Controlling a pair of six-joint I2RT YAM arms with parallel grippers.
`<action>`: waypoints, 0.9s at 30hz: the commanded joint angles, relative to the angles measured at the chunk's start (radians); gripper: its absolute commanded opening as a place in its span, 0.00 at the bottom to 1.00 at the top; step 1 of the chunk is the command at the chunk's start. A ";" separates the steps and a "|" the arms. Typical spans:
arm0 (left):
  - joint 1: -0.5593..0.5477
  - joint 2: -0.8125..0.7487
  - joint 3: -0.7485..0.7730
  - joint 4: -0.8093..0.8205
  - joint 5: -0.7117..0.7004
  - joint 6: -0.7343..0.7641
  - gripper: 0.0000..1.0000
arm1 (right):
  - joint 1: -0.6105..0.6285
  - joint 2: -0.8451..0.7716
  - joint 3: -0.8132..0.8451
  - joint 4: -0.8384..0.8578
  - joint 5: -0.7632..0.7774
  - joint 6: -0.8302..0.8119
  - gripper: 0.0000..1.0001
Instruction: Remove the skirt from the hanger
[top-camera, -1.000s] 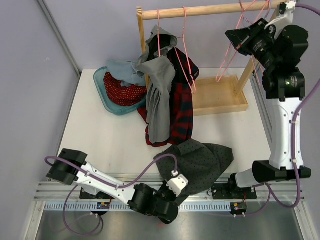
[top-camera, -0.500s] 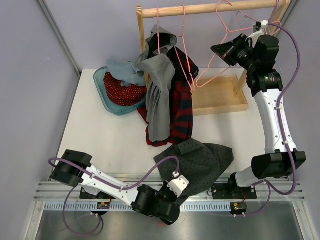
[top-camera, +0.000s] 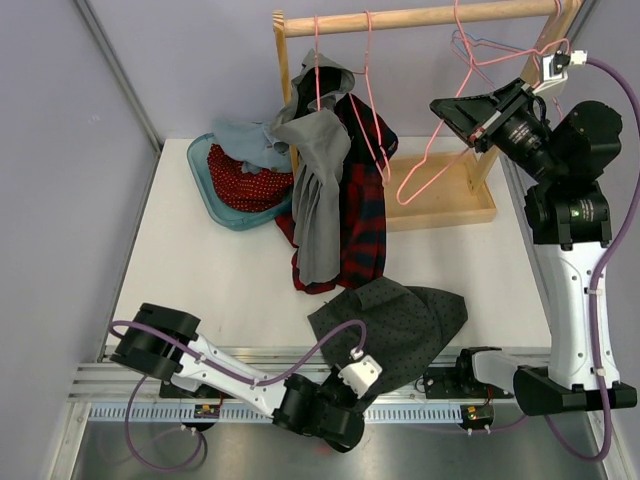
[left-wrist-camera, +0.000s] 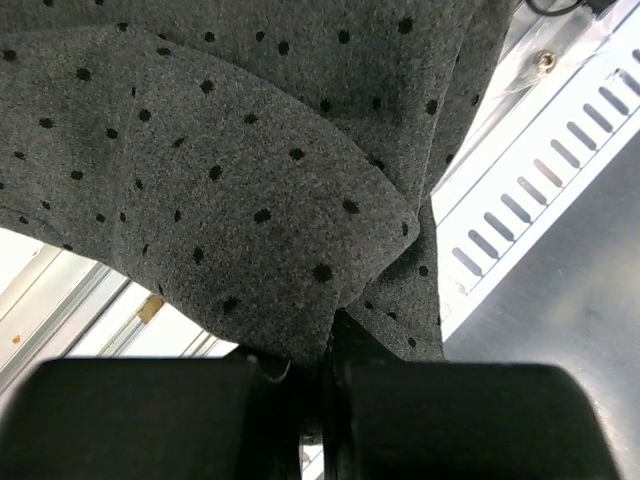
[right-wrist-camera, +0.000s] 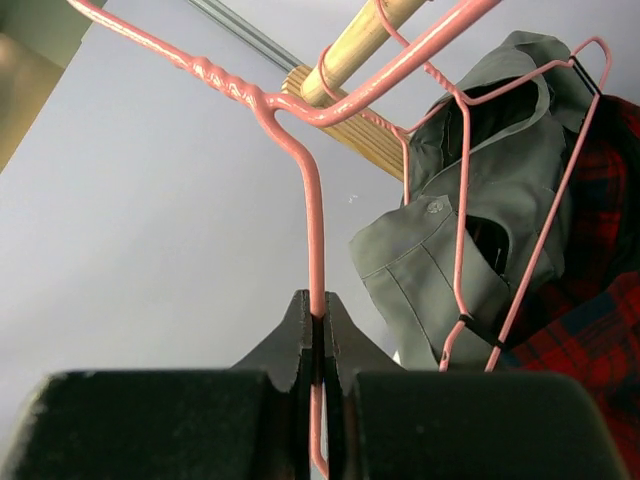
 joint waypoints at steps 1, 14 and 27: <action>0.000 0.011 0.033 0.039 -0.048 -0.003 0.00 | 0.007 -0.021 0.041 -0.042 -0.023 0.042 0.00; 0.002 0.031 0.036 0.042 -0.051 -0.008 0.00 | 0.024 -0.122 -0.285 0.365 -0.208 0.415 0.00; 0.009 0.031 0.023 0.045 -0.048 -0.017 0.00 | 0.033 0.251 -0.036 0.547 -0.193 0.452 0.00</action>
